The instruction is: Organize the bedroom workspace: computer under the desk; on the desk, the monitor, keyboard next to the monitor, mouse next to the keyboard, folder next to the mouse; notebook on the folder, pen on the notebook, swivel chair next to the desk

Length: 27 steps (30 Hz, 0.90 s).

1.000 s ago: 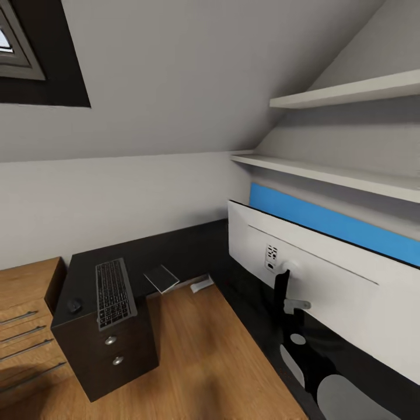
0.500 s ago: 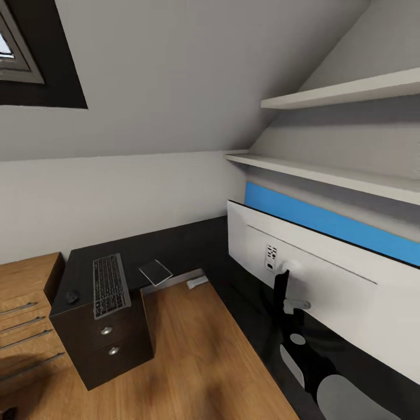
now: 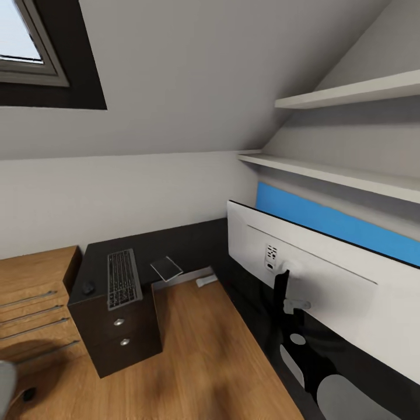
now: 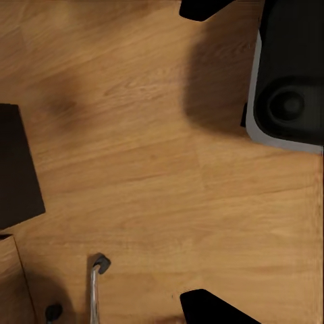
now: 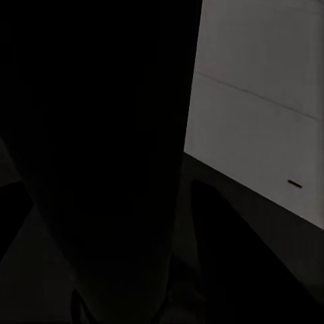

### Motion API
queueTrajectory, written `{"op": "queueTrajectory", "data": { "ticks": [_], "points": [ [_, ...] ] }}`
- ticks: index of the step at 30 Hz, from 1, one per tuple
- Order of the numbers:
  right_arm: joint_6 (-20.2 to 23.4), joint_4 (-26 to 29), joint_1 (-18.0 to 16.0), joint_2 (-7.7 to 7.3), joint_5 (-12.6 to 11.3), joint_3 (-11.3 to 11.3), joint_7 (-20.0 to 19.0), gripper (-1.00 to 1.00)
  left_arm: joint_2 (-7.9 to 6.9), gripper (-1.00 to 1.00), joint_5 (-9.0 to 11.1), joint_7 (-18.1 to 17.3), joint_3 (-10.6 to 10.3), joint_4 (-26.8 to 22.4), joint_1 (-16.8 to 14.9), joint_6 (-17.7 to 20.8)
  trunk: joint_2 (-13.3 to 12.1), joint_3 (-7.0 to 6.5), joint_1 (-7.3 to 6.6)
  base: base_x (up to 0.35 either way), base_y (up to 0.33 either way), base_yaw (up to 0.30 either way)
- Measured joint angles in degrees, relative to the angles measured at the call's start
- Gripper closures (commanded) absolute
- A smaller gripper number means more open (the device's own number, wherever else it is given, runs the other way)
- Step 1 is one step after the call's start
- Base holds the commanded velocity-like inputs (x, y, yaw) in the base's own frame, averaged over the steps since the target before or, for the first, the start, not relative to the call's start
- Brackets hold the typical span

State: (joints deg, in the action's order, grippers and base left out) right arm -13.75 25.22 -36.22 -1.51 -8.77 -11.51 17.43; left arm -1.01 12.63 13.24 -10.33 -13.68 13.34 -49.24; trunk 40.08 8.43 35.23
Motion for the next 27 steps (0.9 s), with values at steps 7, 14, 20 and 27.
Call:
{"op": "queueTrajectory", "data": {
  "ticks": [7, 14, 20, 27],
  "points": [
    [0.0, 0.0, 0.0, 0.00, 0.0, 0.0, 0.0, 1.00, 0.00, -1.00, 0.0, -0.1, 0.0, 0.0, 0.0, 1.0, 0.0, 0.00, 0.01, -0.233, -0.227, 0.176],
    [0.0, 0.0, 0.0, 0.00, 0.0, 0.0, 0.0, 1.00, -0.06, -1.00, 0.0, -0.1, 0.0, 0.0, 0.0, 1.0, 0.0, 0.00, 0.01, -0.285, -0.173, 0.174],
    [0.0, 0.0, 0.0, 0.01, 0.0, 0.0, 0.0, 1.00, -0.08, -1.00, 0.0, 0.0, 0.0, 0.0, 0.0, 1.1, 0.0, 0.00, 0.01, -0.299, -0.161, 0.171],
    [0.0, 0.0, 0.0, -0.01, -0.1, -0.1, 0.0, 1.00, -0.09, -1.00, 0.0, -0.1, 0.2, 0.0, 0.0, 1.1, 0.0, 0.00, 0.01, -0.299, -0.186, 0.169]
  ]
}}
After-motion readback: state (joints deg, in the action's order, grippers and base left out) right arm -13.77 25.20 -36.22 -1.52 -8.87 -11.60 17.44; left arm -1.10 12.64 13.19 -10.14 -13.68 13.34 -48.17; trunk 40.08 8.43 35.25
